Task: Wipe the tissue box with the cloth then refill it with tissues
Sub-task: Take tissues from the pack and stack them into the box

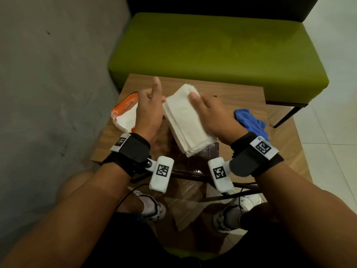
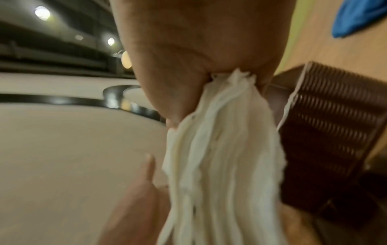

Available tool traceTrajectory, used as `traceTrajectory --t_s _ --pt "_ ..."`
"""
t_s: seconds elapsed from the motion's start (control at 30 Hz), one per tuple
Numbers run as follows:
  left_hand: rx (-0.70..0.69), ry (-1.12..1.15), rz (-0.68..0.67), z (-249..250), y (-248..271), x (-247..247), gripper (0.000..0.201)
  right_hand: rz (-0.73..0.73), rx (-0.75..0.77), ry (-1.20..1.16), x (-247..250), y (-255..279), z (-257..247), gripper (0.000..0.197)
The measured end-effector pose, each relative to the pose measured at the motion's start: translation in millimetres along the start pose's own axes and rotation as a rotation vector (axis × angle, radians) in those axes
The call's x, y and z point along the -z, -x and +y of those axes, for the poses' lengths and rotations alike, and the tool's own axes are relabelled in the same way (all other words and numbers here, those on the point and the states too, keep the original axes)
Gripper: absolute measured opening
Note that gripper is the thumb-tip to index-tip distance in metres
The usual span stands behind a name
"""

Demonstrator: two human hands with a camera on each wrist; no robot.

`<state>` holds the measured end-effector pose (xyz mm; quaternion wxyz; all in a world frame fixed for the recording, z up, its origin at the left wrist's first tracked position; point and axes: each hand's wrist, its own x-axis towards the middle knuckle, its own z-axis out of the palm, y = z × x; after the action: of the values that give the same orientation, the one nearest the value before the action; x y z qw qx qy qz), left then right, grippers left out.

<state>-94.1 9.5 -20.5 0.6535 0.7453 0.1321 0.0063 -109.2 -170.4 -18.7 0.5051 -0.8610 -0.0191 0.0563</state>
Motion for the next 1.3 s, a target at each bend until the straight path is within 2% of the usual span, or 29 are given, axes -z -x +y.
traceTrajectory --t_s 0.07,0.13,0.17,0.23,0.3,0.37,0.4,0.43,0.5,0.57,0.67,0.77,0.83,0.93,1.0,1.1,1.23,1.3 --pt "-0.079 -0.047 -0.097 8.2 -3.0 7.0 0.076 -0.155 0.088 0.156 2.8 1.4 -2.7 0.038" --pt "-0.097 -0.169 -0.286 16.0 -4.2 11.1 0.087 -0.254 0.188 0.241 3.2 1.6 -6.6 0.043" --pt "-0.088 -0.232 -0.4 18.7 -4.5 13.6 0.085 -0.29 0.232 0.272 4.0 1.3 -8.6 0.044" --pt "-0.047 -0.318 -0.585 26.5 -3.1 20.3 0.069 -0.356 0.275 0.309 8.5 0.2 -13.7 0.043" --pt "-0.036 -0.343 -0.704 32.5 -0.3 26.8 0.047 -0.382 0.265 0.32 14.3 -0.6 -17.3 0.034" --pt "-0.007 -0.329 -0.767 31.3 0.5 29.9 0.017 -0.377 0.268 0.342 17.9 -2.9 -18.0 0.037" --pt "0.024 -0.304 -0.785 29.8 0.9 30.5 0.011 -0.368 0.275 0.345 19.4 -3.8 -19.1 0.039" --pt "0.057 -0.26 -0.788 26.4 -0.1 30.0 0.013 -0.349 0.279 0.329 20.3 -5.1 -18.3 0.04" --pt "0.113 -0.119 -0.743 19.2 -4.2 27.3 0.025 -0.269 0.238 0.225 23.7 -6.0 -17.4 0.044" --pt "0.154 0.038 -0.654 14.0 -9.3 24.3 0.03 -0.163 0.098 0.024 30.4 -5.4 -13.8 0.046" --pt "0.194 0.22 -0.518 5.9 -20.3 18.8 0.037 -0.156 -0.13 -0.347 35.7 -1.7 -2.1 0.052" --pt "0.184 0.22 -0.425 -0.7 -27.0 8.9 0.038 -0.129 -0.23 -0.544 27.3 -3.3 11.0 0.043" --pt "0.183 0.195 -0.382 -2.3 -28.1 0.5 0.038 -0.048 -0.254 -0.491 22.1 -9.6 17.3 0.037" --pt "0.197 0.141 -0.235 -0.9 -29.7 -9.9 0.037 0.096 -0.276 -0.398 23.3 -19.0 21.7 0.035" --pt "0.166 0.065 -0.155 -1.7 -33.1 -15.2 0.04 0.124 -0.299 -0.324 27.2 -23.8 23.5 0.029" --pt "0.077 -0.088 -0.091 -6.6 -37.9 -22.8 0.045 0.161 -0.297 -0.096 27.2 -36.6 31.0 0.011" --pt "0.003 -0.244 -0.055 -14.6 -40.6 -31.4 0.045 0.237 -0.349 0.123 24.6 -52.0 38.2 0.033" --pt "-0.009 -0.299 -0.05 -19.2 -41.5 -32.9 0.043 0.233 -0.344 0.227 24.2 -55.3 41.2 0.031"
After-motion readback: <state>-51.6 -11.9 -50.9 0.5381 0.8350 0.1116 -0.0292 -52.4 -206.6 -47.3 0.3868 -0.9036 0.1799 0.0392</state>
